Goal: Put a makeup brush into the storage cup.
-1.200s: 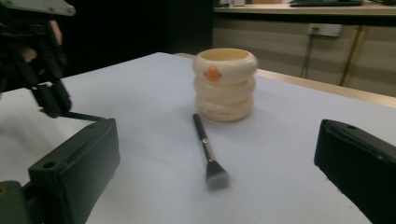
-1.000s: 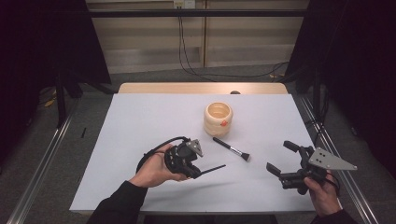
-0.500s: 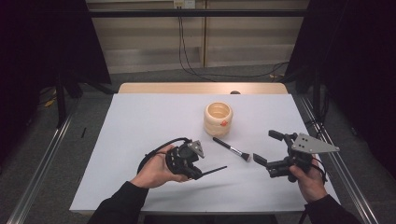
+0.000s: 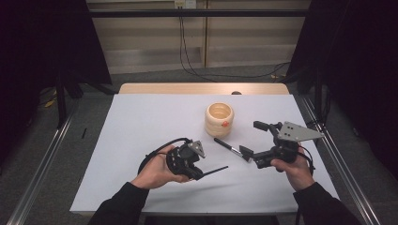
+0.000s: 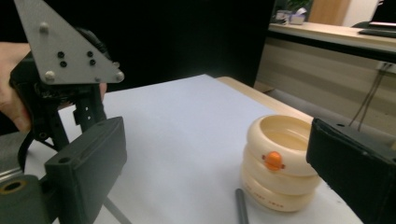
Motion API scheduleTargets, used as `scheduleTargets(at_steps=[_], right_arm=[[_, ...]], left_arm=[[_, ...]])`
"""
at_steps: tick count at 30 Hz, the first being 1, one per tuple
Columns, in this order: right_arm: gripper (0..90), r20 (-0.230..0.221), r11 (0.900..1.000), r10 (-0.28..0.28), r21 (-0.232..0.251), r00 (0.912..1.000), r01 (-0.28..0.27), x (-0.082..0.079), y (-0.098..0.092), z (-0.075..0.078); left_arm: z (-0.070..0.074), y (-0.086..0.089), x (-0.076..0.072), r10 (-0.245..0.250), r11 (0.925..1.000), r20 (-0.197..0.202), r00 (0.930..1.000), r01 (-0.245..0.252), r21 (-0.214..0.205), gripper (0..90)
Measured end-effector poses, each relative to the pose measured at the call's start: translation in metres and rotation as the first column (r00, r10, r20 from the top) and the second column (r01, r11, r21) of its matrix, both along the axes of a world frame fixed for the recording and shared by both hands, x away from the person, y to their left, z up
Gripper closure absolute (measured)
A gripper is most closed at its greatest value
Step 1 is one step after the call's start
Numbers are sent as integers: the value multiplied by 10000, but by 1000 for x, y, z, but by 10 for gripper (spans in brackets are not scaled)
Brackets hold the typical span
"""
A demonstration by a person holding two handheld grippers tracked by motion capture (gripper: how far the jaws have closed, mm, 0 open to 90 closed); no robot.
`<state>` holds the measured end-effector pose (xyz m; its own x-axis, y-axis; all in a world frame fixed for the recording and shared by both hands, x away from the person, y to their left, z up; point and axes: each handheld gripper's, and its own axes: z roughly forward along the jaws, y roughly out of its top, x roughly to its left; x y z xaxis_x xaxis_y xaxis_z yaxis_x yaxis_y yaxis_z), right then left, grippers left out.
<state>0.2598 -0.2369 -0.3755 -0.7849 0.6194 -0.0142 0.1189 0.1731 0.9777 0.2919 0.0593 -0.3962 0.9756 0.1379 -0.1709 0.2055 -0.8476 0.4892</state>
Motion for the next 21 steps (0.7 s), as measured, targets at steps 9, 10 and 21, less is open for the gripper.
scheduleTargets(at_steps=[9, 10, 21], right_arm=[[99, -653, 9917, 871, -888, 9941, -927, 18, 26, 3], [99, -668, 9916, 914, -860, 9936, -970, 20, 28, 4], [113, -1535, 9830, 1245, -1155, 9803, -1429, 31, 29, -3]], left_arm=[[-1, -1, -1, -96, 10000, -42, 9999, 96, -6, 835], [-2, -1, -2, 29, 9999, -101, 9999, -30, -117, 835], [-1, -1, 0, -172, 9999, -47, 9998, 172, 17, 835]])
